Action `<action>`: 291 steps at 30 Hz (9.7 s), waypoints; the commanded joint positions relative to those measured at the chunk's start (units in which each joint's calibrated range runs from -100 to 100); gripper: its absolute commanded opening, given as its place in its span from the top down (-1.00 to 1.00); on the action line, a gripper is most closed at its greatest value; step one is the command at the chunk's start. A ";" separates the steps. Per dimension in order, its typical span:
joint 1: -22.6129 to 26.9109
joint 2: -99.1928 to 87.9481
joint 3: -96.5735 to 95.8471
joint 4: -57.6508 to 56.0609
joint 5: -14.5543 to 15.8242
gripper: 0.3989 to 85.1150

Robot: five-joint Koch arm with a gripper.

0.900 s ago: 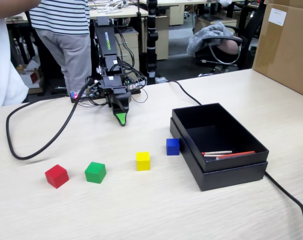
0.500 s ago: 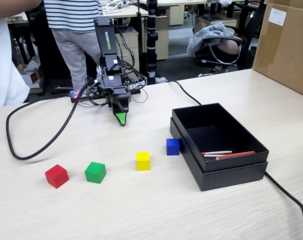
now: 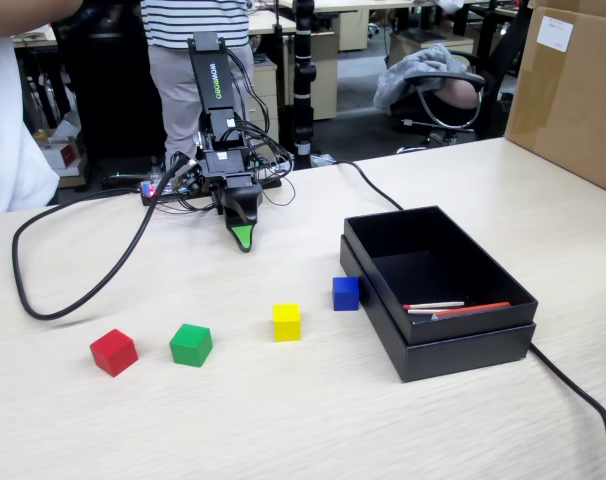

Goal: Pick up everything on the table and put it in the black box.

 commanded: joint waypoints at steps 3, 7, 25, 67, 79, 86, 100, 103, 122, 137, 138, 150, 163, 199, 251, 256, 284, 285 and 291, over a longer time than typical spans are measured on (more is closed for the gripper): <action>0.00 0.14 -0.58 -3.50 0.00 -0.12; 0.00 0.14 -0.49 -3.50 0.00 -0.12; -0.29 0.14 -0.58 -3.59 0.00 -0.12; -10.21 28.48 55.81 -47.56 0.29 -0.14; -17.63 67.27 88.63 -48.95 -2.25 -0.11; -17.53 87.92 105.77 -50.50 -1.27 -0.12; -16.85 112.36 123.35 -50.50 -0.78 -0.12; -16.80 115.23 124.90 -50.50 -0.78 -0.12; -16.75 114.08 126.26 -53.61 -0.49 0.68; -0.98 50.40 104.86 -58.97 2.30 0.68; 1.22 48.45 102.96 -58.97 2.64 0.68; 14.85 67.96 108.03 -58.97 8.25 0.67; 18.17 96.41 123.72 -58.97 11.33 0.67; 5.13 50.17 104.50 -59.57 7.67 -0.17; -9.38 104.21 112.11 -49.55 4.44 -0.16; -9.33 108.57 113.47 -49.90 4.54 -0.16; -8.64 86.66 107.49 -53.09 4.64 0.85; -8.50 83.45 106.67 -53.09 4.64 0.85; -4.00 59.23 101.41 -53.70 4.59 0.83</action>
